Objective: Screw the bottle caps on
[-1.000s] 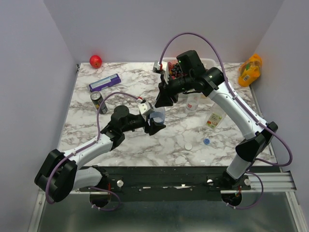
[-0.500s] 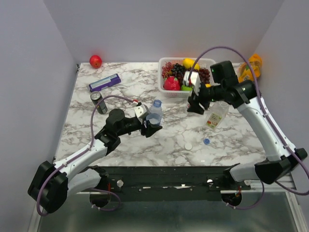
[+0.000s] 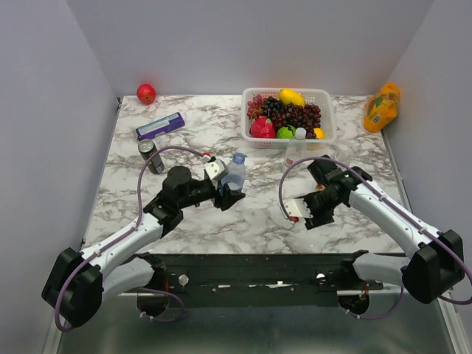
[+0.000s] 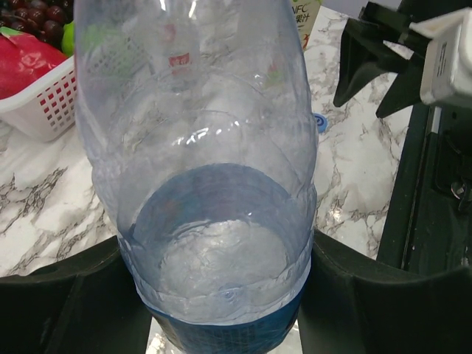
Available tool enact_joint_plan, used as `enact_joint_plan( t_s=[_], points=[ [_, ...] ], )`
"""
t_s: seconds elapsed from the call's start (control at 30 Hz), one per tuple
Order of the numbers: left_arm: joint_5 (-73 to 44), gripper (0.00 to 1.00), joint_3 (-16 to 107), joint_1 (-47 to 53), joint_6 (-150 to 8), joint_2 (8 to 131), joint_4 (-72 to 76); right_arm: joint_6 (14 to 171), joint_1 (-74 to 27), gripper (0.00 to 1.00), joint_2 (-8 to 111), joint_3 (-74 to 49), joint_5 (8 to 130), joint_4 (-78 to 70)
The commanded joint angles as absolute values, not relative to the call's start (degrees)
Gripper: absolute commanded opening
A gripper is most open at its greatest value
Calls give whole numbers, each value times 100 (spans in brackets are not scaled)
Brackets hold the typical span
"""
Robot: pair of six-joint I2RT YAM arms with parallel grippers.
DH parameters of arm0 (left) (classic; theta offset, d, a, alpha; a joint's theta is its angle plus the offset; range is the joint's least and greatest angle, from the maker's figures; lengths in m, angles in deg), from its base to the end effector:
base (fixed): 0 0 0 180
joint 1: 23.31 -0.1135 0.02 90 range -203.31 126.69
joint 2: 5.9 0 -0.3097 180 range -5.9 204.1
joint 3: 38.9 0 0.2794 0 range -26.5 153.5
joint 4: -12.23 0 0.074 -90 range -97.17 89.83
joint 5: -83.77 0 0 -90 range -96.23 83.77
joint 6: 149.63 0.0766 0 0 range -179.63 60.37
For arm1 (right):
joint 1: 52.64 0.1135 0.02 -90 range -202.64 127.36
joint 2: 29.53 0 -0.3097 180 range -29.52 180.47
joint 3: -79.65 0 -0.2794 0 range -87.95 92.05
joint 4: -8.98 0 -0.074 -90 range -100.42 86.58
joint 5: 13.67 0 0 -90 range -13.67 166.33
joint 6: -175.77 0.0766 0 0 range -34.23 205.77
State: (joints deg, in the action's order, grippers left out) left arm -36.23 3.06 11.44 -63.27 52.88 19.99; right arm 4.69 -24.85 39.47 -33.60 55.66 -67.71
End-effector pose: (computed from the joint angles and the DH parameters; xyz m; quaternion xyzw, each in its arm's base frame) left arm 0.1963 -0.1828 0.2754 0.3589 0.6629 -0.3921 0.5273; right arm 0.1786 0.1247 0.2487 -0.8066 0.5555 0.1171 0.1648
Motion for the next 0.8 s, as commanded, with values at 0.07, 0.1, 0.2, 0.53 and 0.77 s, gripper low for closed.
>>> enact_joint_plan(
  t_s=[0.07, 0.1, 0.2, 0.53, 0.77],
  points=[
    [-3427, 0, 409, 1133, -6262, 5053, 1855, -775, -2486, 61, 4184, -4021, 6340, -6373],
    [-3427, 0, 408, 1124, -6279, 5035, 1829, -810, -2495, 61, 4210, -4092, 6411, -6276],
    [-3418, 0, 391, 1106, -6279, 4938, 1741, -872, -2574, 61, 4368, -4207, 6543, -5977],
    [-3462, 0, 329, 1045, -6350, 4859, 1758, -608, -2688, 57, 5168, -3988, 6754, -5413],
    [-3488, 0, 277, 957, -6376, 4841, 1758, -669, -2785, 56, 5318, -4154, 6860, -5352]
  ],
)
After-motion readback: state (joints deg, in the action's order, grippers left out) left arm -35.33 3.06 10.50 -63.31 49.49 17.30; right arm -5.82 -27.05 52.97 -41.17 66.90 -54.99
